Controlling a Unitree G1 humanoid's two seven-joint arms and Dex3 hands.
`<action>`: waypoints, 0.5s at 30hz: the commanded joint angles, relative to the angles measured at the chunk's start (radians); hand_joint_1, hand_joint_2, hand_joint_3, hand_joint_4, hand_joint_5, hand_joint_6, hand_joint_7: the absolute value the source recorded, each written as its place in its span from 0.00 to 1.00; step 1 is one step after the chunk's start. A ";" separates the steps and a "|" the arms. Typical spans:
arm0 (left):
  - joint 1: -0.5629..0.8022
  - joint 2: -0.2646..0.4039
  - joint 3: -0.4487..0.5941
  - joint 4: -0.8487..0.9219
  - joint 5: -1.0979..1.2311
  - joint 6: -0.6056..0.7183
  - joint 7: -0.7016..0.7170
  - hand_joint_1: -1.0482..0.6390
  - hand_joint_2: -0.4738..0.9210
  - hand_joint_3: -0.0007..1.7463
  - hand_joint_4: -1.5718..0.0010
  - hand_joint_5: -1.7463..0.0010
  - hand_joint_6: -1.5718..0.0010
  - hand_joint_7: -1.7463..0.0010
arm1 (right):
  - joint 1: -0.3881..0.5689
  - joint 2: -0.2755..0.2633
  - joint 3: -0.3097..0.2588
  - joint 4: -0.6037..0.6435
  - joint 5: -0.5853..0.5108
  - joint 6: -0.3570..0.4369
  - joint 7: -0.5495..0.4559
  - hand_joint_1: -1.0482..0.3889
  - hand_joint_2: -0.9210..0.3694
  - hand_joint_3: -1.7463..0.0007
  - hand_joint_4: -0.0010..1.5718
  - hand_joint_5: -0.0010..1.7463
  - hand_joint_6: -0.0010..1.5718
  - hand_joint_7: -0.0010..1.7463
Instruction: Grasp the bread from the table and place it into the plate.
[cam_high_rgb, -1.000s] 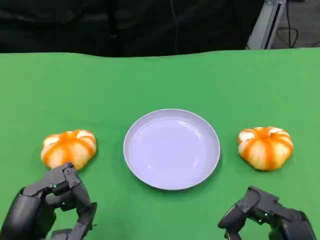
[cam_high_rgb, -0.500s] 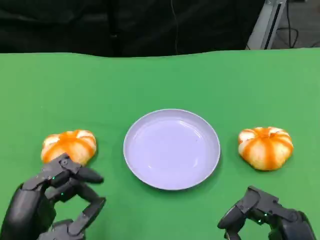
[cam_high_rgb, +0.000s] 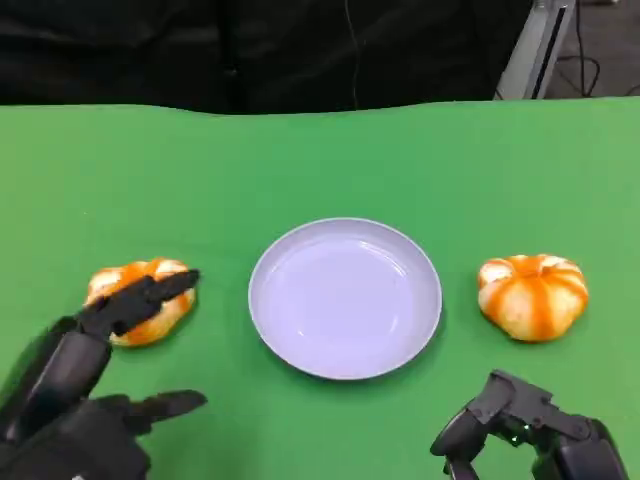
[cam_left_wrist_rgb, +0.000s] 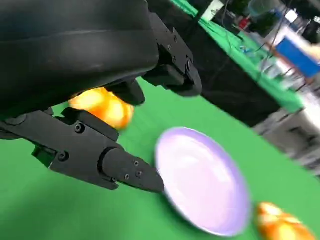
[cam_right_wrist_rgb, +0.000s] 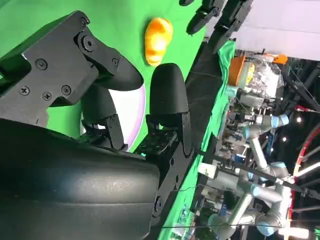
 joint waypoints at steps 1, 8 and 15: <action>-0.123 0.095 -0.066 0.122 0.222 -0.001 0.071 0.33 0.95 0.00 0.99 0.77 0.86 0.99 | -0.005 -0.002 -0.004 0.007 0.003 -0.011 -0.007 0.65 0.42 0.29 0.44 0.92 0.49 0.76; -0.217 0.136 -0.130 0.247 0.362 0.005 0.140 0.32 0.95 0.00 1.00 0.90 0.89 0.99 | -0.001 0.000 0.000 0.000 0.000 -0.003 -0.012 0.65 0.42 0.28 0.44 0.92 0.49 0.76; -0.257 0.149 -0.160 0.289 0.414 0.028 0.147 0.30 0.96 0.00 1.00 0.95 0.91 1.00 | 0.003 0.000 0.003 -0.006 0.002 0.003 -0.011 0.64 0.42 0.28 0.44 0.92 0.48 0.76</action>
